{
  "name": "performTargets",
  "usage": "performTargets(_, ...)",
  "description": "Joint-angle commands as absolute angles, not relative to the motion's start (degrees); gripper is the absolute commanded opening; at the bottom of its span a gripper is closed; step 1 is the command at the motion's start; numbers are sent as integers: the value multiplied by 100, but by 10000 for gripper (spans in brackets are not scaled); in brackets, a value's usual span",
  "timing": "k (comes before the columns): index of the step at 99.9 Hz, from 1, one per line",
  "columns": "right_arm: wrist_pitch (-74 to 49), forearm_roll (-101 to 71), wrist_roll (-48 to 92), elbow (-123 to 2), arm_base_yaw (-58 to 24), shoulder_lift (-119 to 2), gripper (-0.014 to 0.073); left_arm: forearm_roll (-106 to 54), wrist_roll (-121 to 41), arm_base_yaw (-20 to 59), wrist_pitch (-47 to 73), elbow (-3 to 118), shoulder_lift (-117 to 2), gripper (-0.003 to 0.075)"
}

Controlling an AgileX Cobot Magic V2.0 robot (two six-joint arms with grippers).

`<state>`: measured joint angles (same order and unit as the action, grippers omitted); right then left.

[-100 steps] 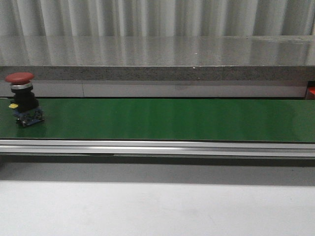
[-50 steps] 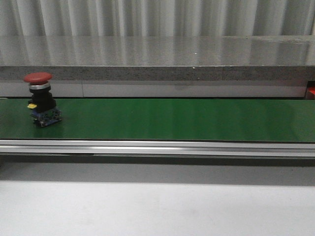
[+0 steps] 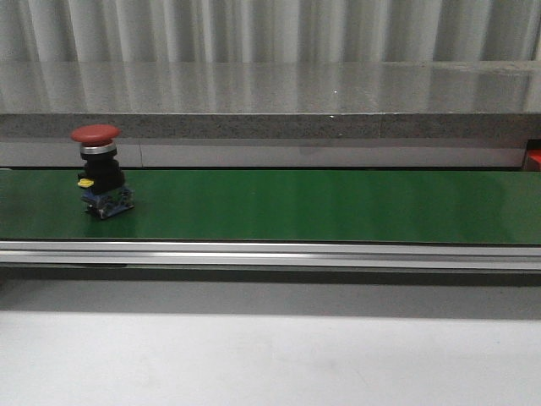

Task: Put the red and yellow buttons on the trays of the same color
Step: 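Set the yellow button on the belt and open the left gripper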

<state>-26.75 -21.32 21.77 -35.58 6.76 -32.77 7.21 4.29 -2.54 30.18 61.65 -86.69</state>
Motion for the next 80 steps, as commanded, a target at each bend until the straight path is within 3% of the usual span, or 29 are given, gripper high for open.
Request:
performTargets(1, -2300, -2194, 2208, -3717, 655, -3275, -69, 732, 421, -217, 2632, 6313, -8627, -20)
performTargets(38, -2300, -2194, 2208, -3717, 655, -3275, -69, 732, 421, -217, 2676, 6313, -9098, -19)
performTargets(45, -2300, -2194, 2208, -3717, 655, -3275, -69, 686, 421, -217, 2716, 6313, -9099, 10)
performTargets(50, -2300, -2194, 2208, -3717, 655, -3275, -69, 603, 421, -217, 2716, 6313, -9099, 71)
performTargets(57, -2300, -2194, 2208, -3717, 655, -3275, -69, 606, 421, -181, 2705, 6313, -9088, 222)
performTargets(67, -2300, -2194, 2208, -3717, 655, -3275, -69, 606, 421, -50, 2705, 6313, -9040, 533)
performTargets(72, -2300, -2194, 2208, -3717, 655, -3275, -69, 606, 421, 13, 2705, 6313, -9003, 652)
performTargets(76, -2300, -2194, 2208, -3717, 655, -3275, -69, 606, 421, 61, 2705, 6313, -8972, 715)
performTargets(80, -2300, -2194, 2208, -3717, 655, -3275, -69, 606, 433, 100, 2716, 6313, -8923, 711)
